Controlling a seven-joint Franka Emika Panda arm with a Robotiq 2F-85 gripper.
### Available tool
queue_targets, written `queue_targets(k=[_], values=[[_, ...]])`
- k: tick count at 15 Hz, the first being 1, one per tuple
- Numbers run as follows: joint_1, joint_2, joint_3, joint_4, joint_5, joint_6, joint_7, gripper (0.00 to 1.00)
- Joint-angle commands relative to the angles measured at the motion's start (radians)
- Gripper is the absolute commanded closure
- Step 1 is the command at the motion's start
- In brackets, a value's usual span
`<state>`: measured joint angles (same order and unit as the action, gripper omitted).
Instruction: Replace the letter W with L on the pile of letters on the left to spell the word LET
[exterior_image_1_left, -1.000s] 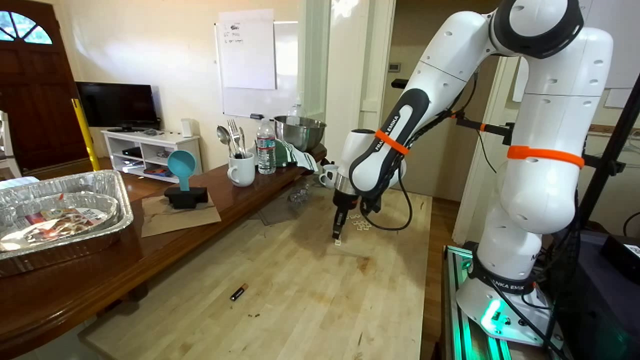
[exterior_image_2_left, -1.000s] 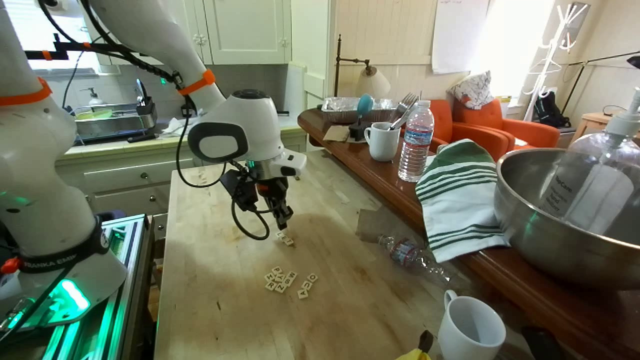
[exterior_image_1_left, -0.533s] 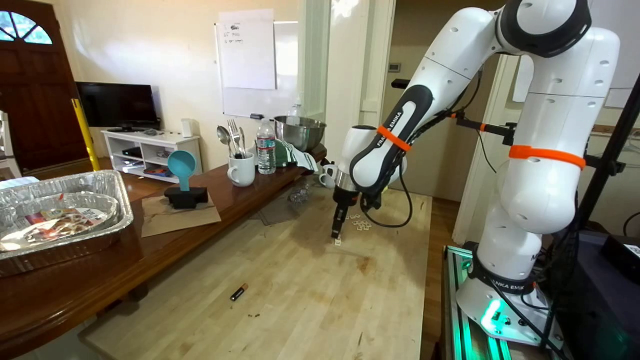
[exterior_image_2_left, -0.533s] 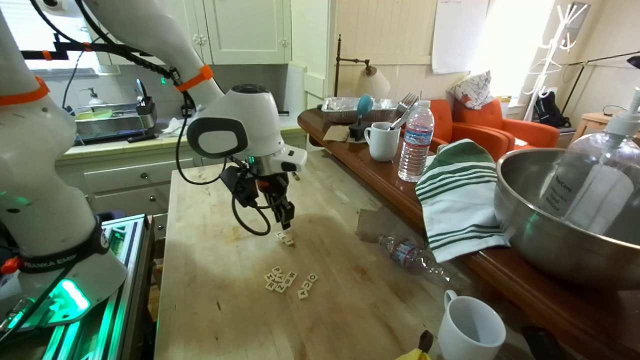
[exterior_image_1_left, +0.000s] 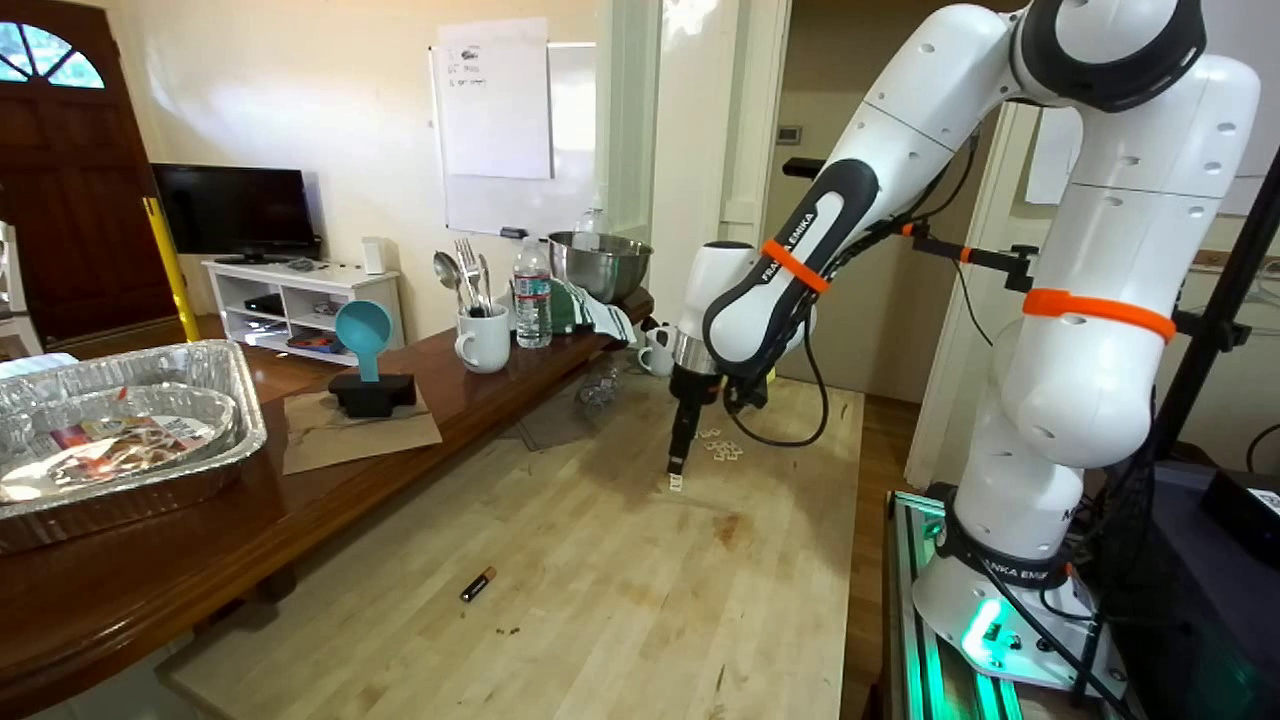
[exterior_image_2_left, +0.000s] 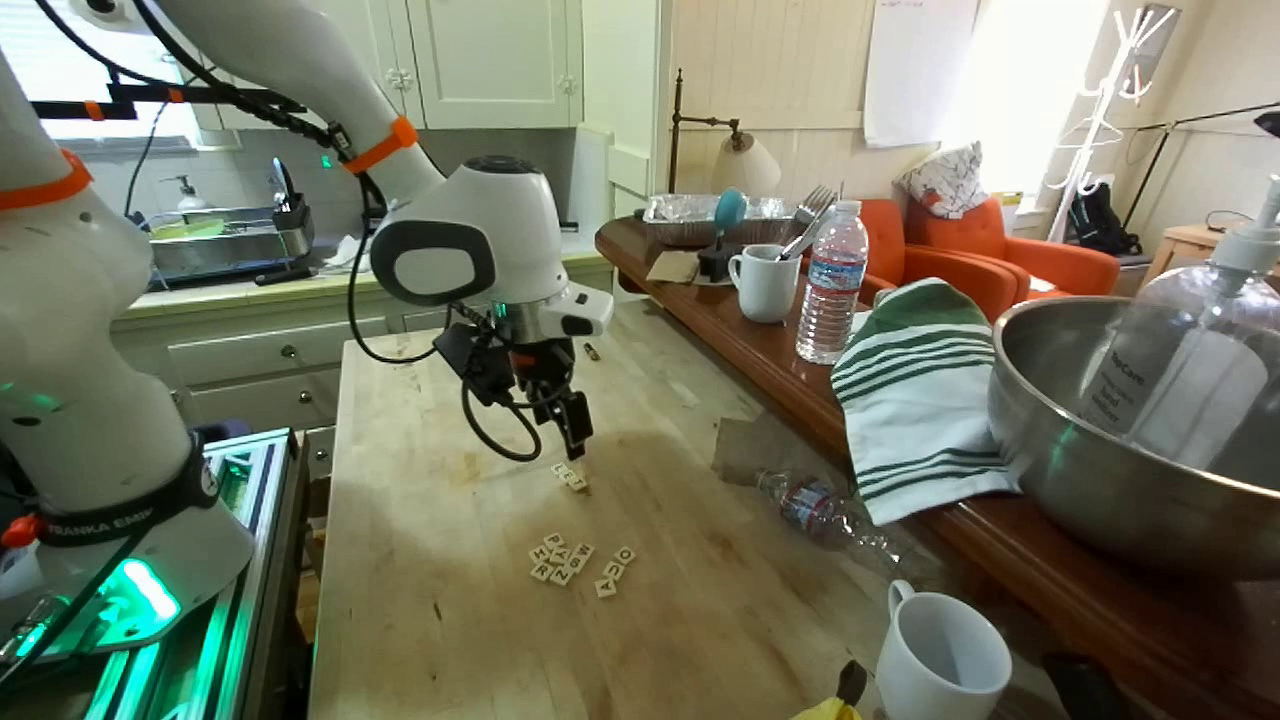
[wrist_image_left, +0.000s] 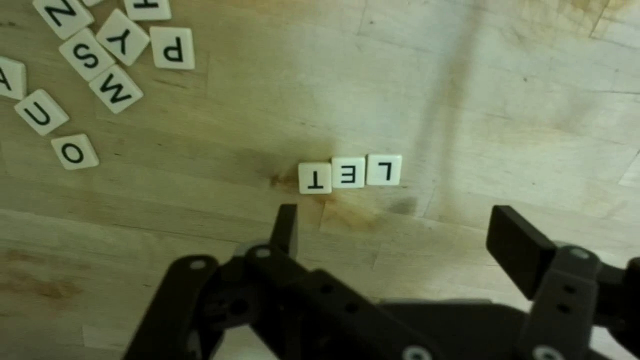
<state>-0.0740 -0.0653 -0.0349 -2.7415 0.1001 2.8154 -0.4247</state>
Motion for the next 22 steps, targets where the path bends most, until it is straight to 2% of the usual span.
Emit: queue_targets(k=[1,11,22], values=[[0.012,-0.046,-0.02,-0.008,-0.05,-0.062,0.016,0.0],[0.014,-0.113,-0.032,-0.007,-0.106,-0.153,0.026,0.0],[0.021,-0.163,-0.047,-0.006,-0.109,-0.224,0.016,0.0]])
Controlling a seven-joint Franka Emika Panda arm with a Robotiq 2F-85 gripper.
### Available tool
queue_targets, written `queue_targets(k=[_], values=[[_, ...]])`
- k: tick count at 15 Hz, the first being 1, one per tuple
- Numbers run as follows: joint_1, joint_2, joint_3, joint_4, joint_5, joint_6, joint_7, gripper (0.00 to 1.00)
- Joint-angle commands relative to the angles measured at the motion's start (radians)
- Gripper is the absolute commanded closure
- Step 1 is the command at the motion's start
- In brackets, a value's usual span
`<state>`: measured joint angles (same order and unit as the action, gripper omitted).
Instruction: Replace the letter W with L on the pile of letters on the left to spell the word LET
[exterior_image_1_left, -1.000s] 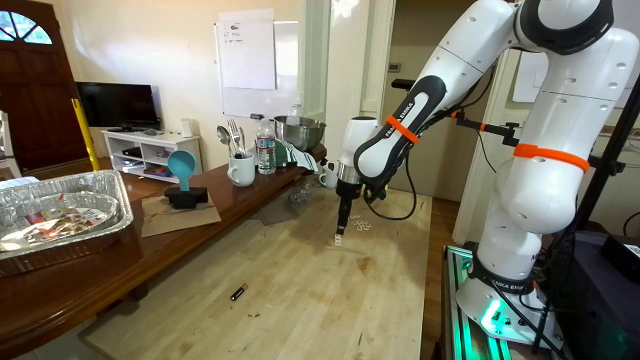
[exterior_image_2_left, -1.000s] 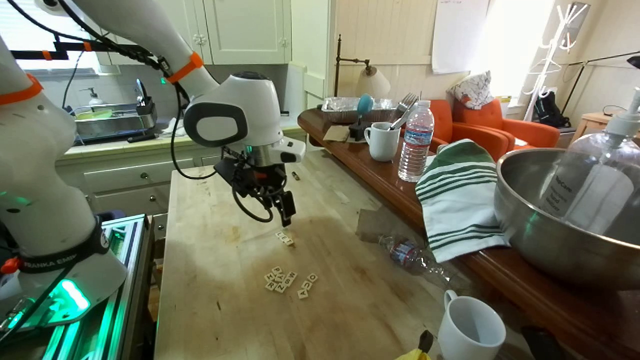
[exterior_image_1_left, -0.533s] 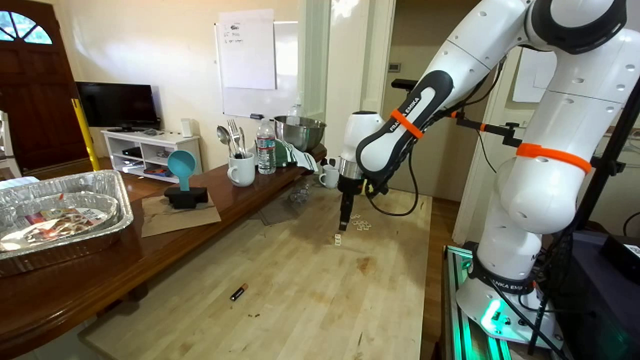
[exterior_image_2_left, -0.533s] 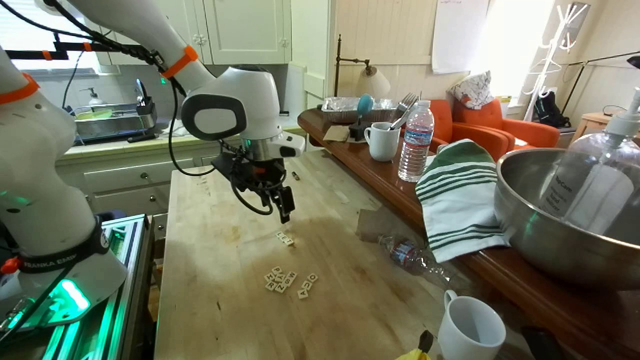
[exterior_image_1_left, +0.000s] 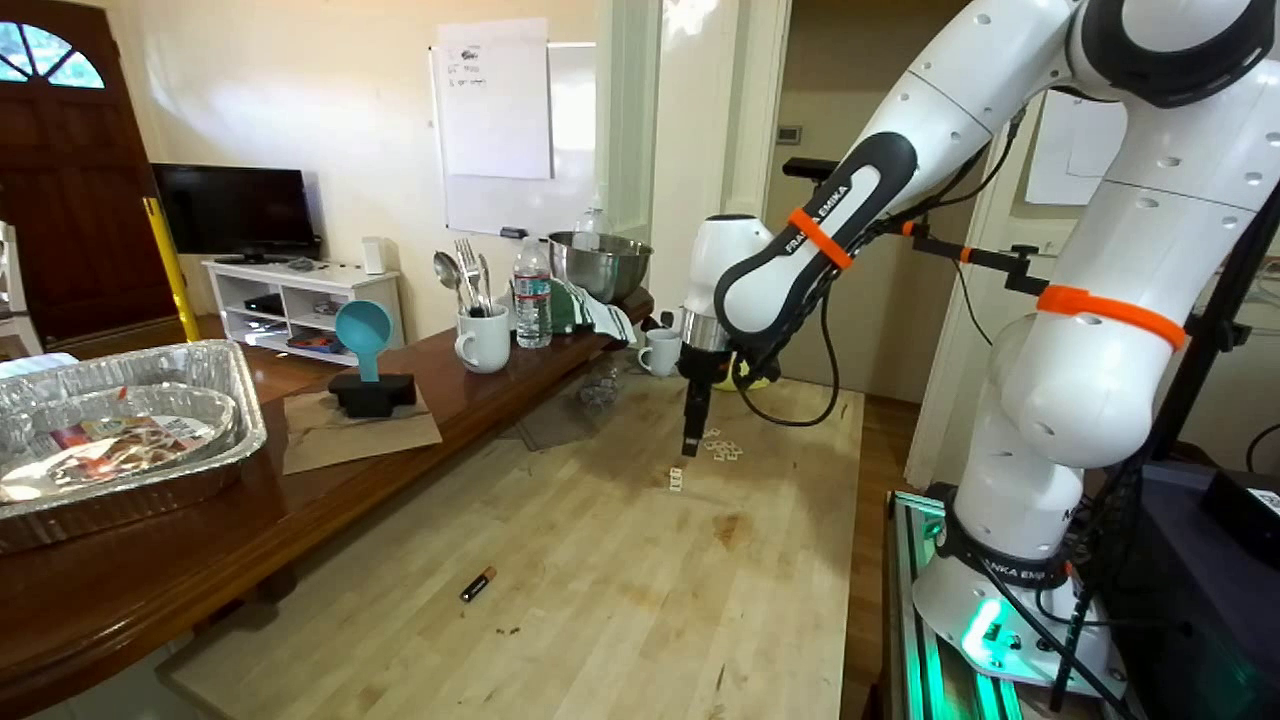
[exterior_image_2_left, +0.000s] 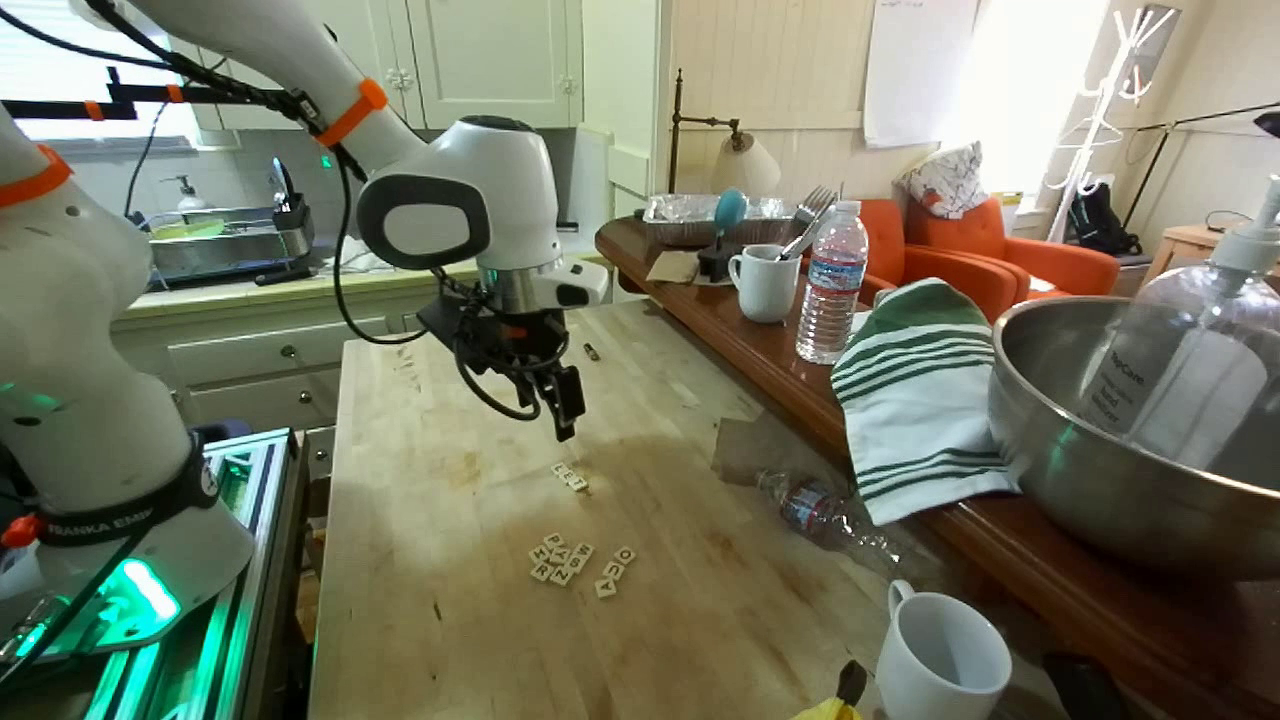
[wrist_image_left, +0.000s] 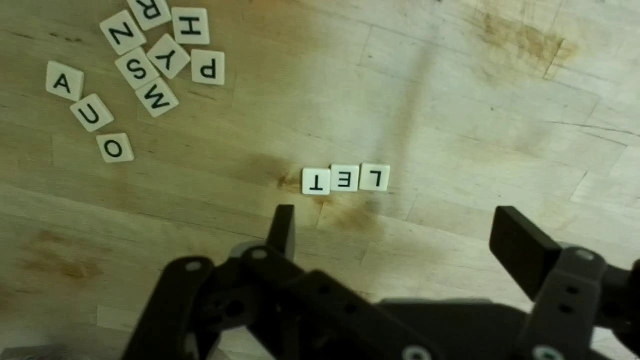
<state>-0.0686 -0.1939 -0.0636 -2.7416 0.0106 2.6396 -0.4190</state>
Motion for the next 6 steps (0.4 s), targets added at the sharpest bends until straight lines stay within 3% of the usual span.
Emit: queue_targets(k=[1,6], values=[[0.018,-0.038,-0.02,-0.006,-0.015,-0.054,0.008,0.0],[0.021,-0.016,-0.024,0.001,-0.009,-0.018,0.008,0.0]])
